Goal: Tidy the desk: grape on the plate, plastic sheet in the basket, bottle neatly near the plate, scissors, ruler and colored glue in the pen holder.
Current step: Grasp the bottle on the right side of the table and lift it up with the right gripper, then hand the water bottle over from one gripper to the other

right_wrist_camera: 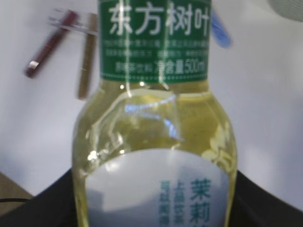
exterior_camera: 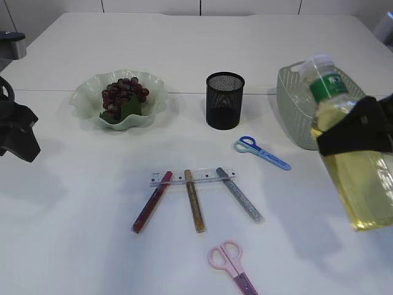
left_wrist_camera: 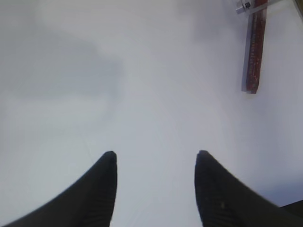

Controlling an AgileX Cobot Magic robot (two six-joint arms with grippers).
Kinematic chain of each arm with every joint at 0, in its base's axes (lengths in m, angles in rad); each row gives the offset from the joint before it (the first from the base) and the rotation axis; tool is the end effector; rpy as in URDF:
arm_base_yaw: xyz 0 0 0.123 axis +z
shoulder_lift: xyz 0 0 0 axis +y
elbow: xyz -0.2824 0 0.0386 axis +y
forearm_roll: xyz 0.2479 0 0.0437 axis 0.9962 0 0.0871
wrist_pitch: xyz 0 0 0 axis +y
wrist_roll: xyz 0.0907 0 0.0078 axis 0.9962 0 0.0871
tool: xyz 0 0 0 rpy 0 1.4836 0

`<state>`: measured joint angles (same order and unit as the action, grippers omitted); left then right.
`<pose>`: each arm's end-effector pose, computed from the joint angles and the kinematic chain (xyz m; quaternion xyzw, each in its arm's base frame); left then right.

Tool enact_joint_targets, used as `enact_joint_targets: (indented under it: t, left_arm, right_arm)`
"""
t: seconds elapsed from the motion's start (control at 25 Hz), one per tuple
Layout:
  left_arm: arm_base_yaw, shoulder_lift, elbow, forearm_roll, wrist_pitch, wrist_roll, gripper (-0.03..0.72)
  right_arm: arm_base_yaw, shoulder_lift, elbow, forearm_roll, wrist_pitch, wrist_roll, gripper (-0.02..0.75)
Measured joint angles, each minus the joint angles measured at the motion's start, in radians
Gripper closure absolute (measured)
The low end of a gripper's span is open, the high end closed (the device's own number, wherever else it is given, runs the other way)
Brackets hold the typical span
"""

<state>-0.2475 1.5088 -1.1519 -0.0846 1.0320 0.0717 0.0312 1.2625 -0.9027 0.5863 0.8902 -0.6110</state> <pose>0.2822 -0.0781 0.2741 0.1409 0.9801 -0.0505 0.1301 0.2364 0.0466 0.2852 -0.1701 0.9314 0.1906 0.2592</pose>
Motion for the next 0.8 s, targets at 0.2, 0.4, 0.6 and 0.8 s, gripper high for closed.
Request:
enact_joint_targets:
  t: [0.2, 0.4, 0.6, 0.8]
  left_arm:
    - [0.000, 0.000, 0.000, -0.006, -0.009, 0.000, 0.305]
    - [0.000, 0.000, 0.000, -0.008, -0.013, 0.000, 0.306]
    - [0.000, 0.000, 0.000, -0.010, -0.028, 0.000, 0.308]
    - [0.000, 0.000, 0.000, -0.010, -0.054, 0.000, 0.309]
  right_arm:
    - [0.018, -0.007, 0.000, 0.474, 0.025, -0.322, 0.276]
    - [0.050, -0.007, 0.000, 0.768, 0.014, -0.596, 0.276]
    - [0.055, -0.007, 0.000, 0.924, 0.066, -0.785, 0.276]
    - [0.055, -0.007, 0.000, 0.997, 0.148, -0.856, 0.277]
